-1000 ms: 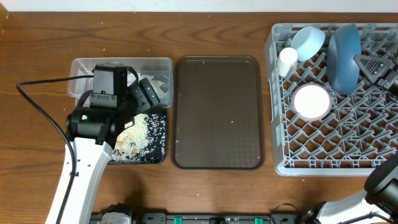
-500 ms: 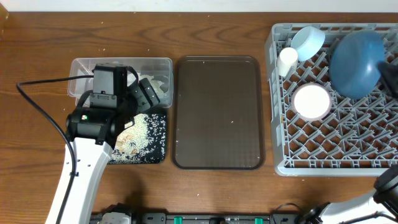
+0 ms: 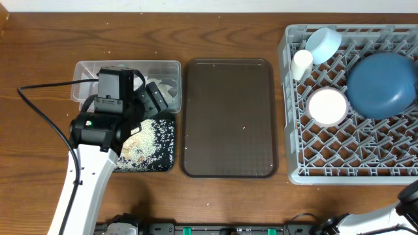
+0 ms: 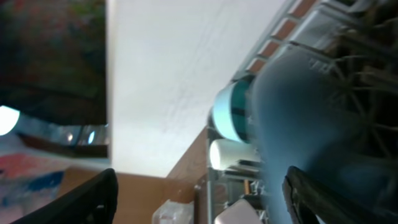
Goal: Sort waste into correct bins and load items into the dishwasher rack
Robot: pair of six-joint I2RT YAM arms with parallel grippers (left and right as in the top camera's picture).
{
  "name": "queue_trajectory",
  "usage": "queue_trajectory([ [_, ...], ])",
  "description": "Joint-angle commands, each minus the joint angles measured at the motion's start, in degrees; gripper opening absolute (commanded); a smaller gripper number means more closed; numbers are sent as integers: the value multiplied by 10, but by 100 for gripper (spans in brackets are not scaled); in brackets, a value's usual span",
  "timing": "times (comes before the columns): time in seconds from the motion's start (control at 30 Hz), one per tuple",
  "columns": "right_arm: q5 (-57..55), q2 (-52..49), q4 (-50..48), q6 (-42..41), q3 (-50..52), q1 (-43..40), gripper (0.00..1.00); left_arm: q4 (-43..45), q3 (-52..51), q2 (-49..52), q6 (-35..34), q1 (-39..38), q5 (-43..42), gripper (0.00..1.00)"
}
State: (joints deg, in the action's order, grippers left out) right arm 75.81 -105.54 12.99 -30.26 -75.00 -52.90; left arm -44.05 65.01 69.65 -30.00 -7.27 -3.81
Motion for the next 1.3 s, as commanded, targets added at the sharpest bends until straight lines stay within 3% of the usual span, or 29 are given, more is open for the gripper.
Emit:
queue_trajectory([
  [0.0,-67,-1,0,13,-2,30,86,0,12,-4,1,2,11,91],
  [0.2,-148,2,4,45,-3,84,92,0,12,-4,1,2,11,91],
  [0.4,-331,33,130,167,-30,157,93,0,12,-4,1,2,11,91],
  [0.47,-423,44,179,202,-54,198,94,0,12,-4,1,2,11,91],
  [0.6,-500,54,245,249,-109,285,93,0,12,-4,1,2,11,91],
  [0.87,-652,56,362,278,-192,475,86,0,12,-4,1,2,11,91],
  [1.03,-731,44,412,262,-174,581,74,0,12,-4,1,2,11,91],
  [1.27,-770,32,403,216,-100,643,31,0,12,-4,1,2,11,91],
])
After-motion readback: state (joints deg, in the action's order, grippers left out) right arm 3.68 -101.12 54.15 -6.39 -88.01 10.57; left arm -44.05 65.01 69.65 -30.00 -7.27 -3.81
